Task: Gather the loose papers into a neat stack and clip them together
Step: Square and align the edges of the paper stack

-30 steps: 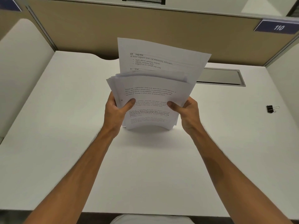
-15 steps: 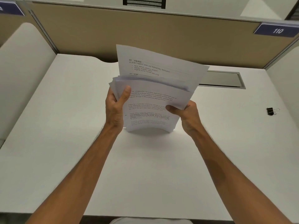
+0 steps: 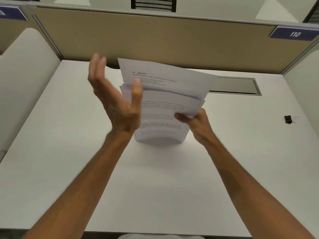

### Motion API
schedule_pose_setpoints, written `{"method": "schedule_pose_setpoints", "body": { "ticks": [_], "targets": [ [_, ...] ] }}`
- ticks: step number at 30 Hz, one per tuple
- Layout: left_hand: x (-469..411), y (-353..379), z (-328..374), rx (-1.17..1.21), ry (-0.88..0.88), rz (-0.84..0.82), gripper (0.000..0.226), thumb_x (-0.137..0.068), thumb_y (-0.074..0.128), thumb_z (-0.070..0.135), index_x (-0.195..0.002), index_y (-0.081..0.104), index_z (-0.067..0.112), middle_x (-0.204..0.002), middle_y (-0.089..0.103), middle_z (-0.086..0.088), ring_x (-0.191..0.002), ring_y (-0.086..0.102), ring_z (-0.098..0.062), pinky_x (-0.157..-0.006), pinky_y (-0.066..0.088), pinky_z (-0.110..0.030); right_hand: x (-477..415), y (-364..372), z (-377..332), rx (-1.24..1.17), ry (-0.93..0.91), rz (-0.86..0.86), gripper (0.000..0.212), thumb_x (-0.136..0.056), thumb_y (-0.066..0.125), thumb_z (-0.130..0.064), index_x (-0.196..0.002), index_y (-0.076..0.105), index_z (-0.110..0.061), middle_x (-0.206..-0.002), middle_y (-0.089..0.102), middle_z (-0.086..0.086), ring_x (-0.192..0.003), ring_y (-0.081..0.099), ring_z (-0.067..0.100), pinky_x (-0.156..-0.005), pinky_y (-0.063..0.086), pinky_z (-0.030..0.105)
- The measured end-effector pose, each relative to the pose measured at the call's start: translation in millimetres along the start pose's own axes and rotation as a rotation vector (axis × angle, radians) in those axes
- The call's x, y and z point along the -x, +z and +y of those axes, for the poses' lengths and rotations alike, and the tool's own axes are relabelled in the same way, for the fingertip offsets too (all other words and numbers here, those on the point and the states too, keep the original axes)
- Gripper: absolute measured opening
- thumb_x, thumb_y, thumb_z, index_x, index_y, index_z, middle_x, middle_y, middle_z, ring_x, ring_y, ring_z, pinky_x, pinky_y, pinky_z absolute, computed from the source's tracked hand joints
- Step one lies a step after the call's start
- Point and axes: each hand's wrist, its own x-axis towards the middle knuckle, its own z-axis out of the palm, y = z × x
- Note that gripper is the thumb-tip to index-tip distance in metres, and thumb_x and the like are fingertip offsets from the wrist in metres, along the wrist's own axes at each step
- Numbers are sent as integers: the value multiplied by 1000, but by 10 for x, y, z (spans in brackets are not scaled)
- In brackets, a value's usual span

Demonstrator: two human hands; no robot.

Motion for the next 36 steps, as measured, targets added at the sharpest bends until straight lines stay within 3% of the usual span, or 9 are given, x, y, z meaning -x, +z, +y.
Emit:
{"method": "schedule_pose_setpoints", "body": {
  "ticks": [2, 5, 8, 12, 15, 18, 24, 30, 36],
  "targets": [
    [-169, 33, 172, -228, 361, -78, 75, -92, 58, 47, -147, 37, -1, -155, 37, -25, -146, 33, -41, -117, 25, -60, -12, 2, 5, 8, -3, -1, 37, -81, 81, -9, -117, 74, -15, -115, 76, 4, -107, 71, 27, -87, 58, 35],
    [-283, 116, 322, -475, 567, -255, 79, -91, 52, 57, -151, 38, 8, -158, 39, -20, -149, 30, -42, -118, 11, -70, -15, 1, -12, 10, -15, -19, 38, -82, 79, -9, -120, 73, -15, -118, 75, 6, -109, 70, 29, -89, 58, 37],
    [-277, 137, 323, -573, 578, -369, 75, -93, 45, 61, -149, 47, 12, -154, 47, -14, -149, 34, -35, -115, 7, -73, -2, -14, -37, 9, -17, -44, 40, -82, 79, -10, -121, 71, -12, -120, 74, 9, -110, 69, 31, -92, 58, 41],
    [-195, 110, 260, -567, 546, -410, 65, -93, 49, 57, -134, 62, 8, -132, 65, -13, -135, 53, -30, -116, 13, -74, -5, -23, -42, 29, -15, -44, 44, -81, 80, -10, -124, 69, -8, -121, 74, 11, -110, 69, 34, -94, 58, 46],
    [-114, 100, 212, -559, 521, -446, 63, -93, 50, 56, -132, 62, 8, -130, 67, -13, -129, 58, -30, -118, 15, -70, -2, -20, -50, 43, -8, -46, 43, -82, 79, -8, -125, 69, -10, -121, 74, 9, -108, 70, 30, -89, 60, 40],
    [-30, 92, 155, -574, 509, -507, 65, -93, 49, 56, -134, 61, 7, -132, 65, -13, -129, 57, -30, -120, 16, -66, 4, -6, -70, 25, 3, -50, 41, -82, 80, -7, -119, 72, -21, -118, 75, 4, -105, 72, 25, -85, 59, 32],
    [152, 107, 47, -572, 465, -609, 67, -91, 51, 56, -137, 57, 8, -138, 61, -15, -133, 54, -33, -121, 19, -61, 19, -2, -63, 56, 16, -28, 49, -79, 80, -13, -127, 67, -9, -120, 73, 12, -107, 70, 33, -93, 59, 48],
    [210, 108, 20, -575, 463, -620, 72, -91, 50, 58, -143, 52, 9, -148, 54, -16, -140, 47, -35, -120, 18, -62, 62, 32, -125, 84, 22, -26, 42, -78, 79, -17, -119, 70, -27, -116, 76, 5, -103, 71, 27, -88, 60, 41],
    [283, 235, 178, -522, 596, -691, 81, -92, 44, 62, -157, 32, 16, -164, 30, -15, -153, 25, -34, -122, 8, -63, 75, 12, -115, 74, -12, -33, 46, -85, 75, -8, -129, 63, -15, -124, 70, 16, -111, 67, 35, -97, 56, 52]
  ]
}}
